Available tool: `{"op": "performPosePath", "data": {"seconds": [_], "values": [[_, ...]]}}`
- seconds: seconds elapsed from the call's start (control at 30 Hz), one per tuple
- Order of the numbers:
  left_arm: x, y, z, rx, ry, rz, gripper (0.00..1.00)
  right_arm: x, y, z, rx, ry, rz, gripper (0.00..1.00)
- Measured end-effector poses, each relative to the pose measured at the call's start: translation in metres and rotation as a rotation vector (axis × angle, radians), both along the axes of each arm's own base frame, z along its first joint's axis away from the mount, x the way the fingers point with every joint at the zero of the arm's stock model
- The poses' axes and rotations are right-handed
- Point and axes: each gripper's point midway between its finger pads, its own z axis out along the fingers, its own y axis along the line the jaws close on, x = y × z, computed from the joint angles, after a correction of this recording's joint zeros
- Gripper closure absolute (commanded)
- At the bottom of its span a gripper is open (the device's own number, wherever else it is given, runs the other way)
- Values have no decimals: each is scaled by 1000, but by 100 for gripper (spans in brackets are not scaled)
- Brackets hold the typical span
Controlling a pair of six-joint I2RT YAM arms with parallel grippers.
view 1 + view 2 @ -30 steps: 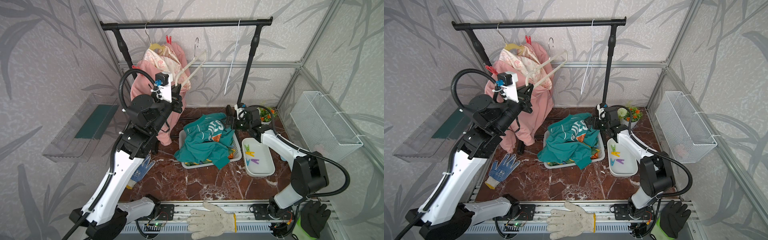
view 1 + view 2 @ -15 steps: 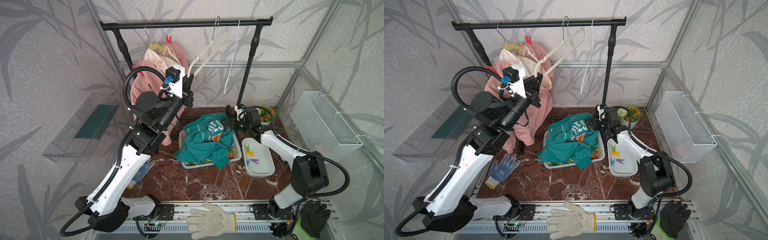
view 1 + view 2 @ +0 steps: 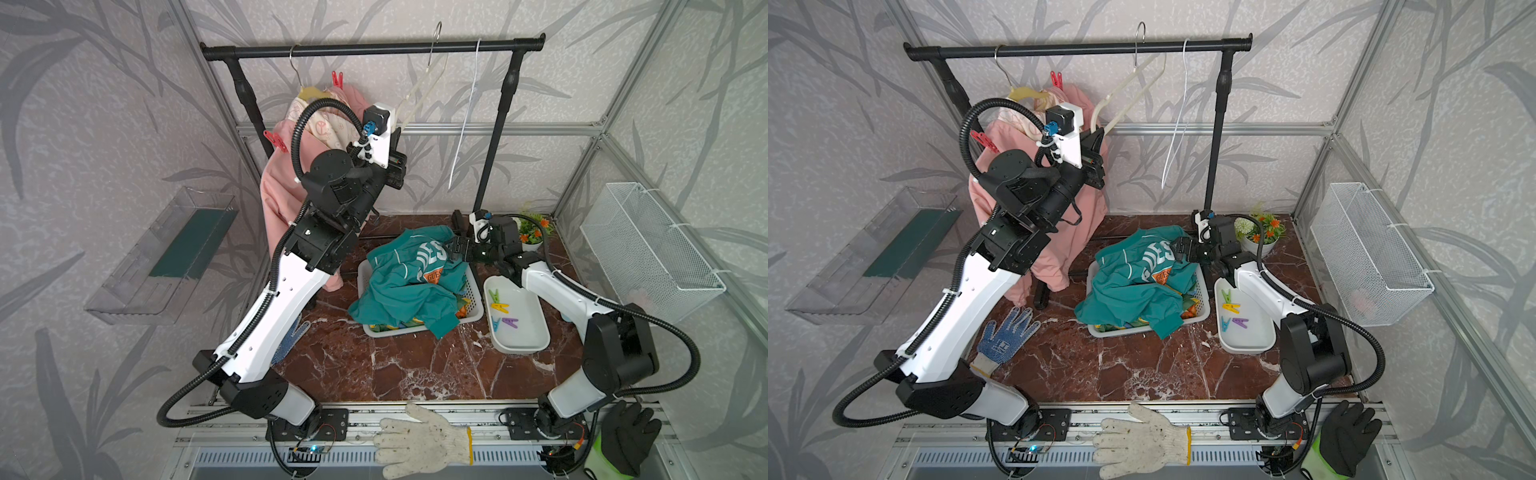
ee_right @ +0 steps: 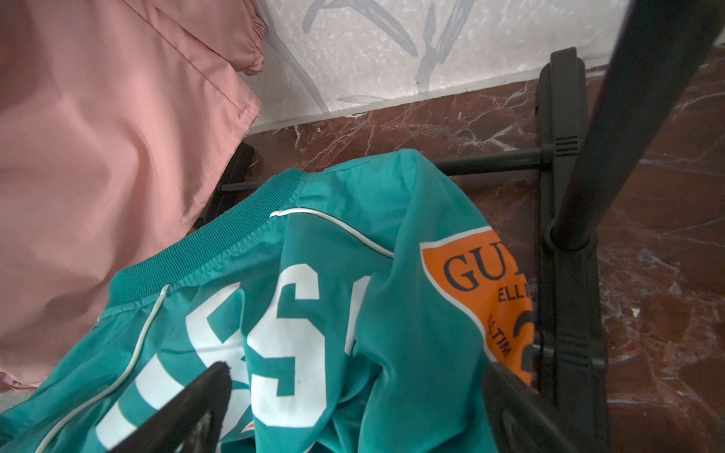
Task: Remove the clothespins securing jackets to the hanger
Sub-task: Place the hanger on the clothesline.
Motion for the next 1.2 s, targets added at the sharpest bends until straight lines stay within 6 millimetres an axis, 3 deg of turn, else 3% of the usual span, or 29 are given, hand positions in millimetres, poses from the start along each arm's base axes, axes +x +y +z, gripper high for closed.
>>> {"op": "performPosePath", "data": {"seconds": [0.33, 0.57, 0.7, 0.8, 0.83, 0.93, 1.0, 1.07, 1.2], "values": [[15, 1, 12, -21, -6, 30, 100, -5, -6, 9, 0, -22, -11, 1], [23, -5, -8, -1, 58, 18, 100, -6, -8, 11, -3, -30, -12, 1], [27, -10, -30, 14, 107, 1, 100, -5, -12, 11, -7, -30, -18, 1], [25, -11, -32, 13, 111, -12, 98, -5, -13, 10, -10, -24, -17, 1], [23, -11, -31, 11, 111, -17, 88, -4, -13, 10, -11, -23, -16, 1], [15, -9, -30, 14, 118, -39, 45, -2, -13, 12, -12, -27, -14, 1], [7, -7, -32, 17, 126, -55, 28, 0, -12, 12, -12, -29, -13, 1], [-5, -2, -38, 19, 131, -68, 21, 3, -11, 13, -12, -30, -10, 1], [-29, 8, -54, 20, 147, -87, 18, 14, -10, 14, -14, -33, -12, 1]]}}
